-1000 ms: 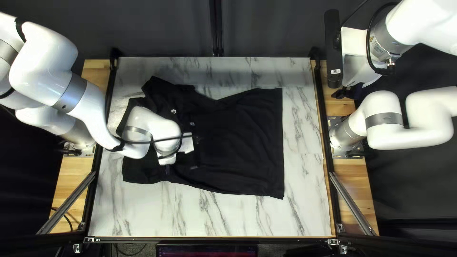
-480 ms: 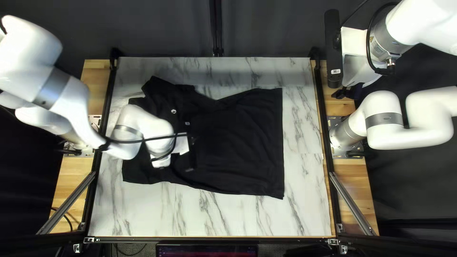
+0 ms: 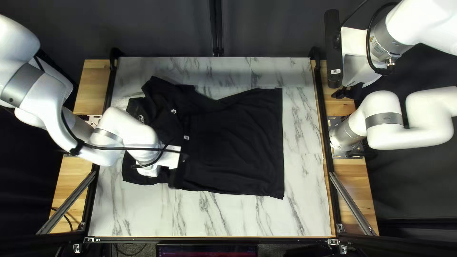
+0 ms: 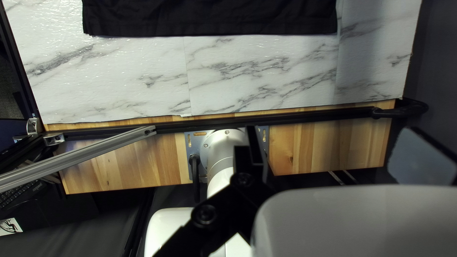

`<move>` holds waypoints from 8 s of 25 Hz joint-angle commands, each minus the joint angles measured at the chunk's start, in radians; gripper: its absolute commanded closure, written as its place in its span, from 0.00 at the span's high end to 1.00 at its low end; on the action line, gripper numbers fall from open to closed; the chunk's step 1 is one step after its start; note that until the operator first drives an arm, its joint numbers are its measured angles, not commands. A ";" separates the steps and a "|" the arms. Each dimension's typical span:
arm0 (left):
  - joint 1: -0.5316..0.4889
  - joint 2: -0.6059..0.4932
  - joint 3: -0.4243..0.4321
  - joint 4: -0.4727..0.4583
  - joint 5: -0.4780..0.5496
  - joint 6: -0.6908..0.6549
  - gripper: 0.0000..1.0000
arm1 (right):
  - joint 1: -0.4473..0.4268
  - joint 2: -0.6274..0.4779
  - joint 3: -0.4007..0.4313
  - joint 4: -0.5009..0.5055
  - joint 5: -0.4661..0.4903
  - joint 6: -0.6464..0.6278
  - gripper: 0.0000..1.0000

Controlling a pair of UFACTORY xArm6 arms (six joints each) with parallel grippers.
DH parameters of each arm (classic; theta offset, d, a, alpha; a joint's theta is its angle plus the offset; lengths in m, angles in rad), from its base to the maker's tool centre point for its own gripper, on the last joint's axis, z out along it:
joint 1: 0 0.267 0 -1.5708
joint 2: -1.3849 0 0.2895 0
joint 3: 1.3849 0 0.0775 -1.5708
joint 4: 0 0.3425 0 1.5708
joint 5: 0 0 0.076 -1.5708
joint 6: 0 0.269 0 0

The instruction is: Fold t-shirt

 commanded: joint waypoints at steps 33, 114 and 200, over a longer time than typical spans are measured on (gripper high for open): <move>-0.077 -0.086 0.153 0.180 0.099 -0.322 1.00 | 0.000 0.000 0.000 0.000 0.000 0.000 1.00; 0.312 0.192 0.054 -0.452 -0.043 0.917 1.00 | 0.000 0.000 0.000 0.000 0.000 0.000 1.00; 0.274 0.162 0.066 -0.421 0.126 1.036 0.52 | 0.000 0.000 0.000 0.000 0.000 0.000 1.00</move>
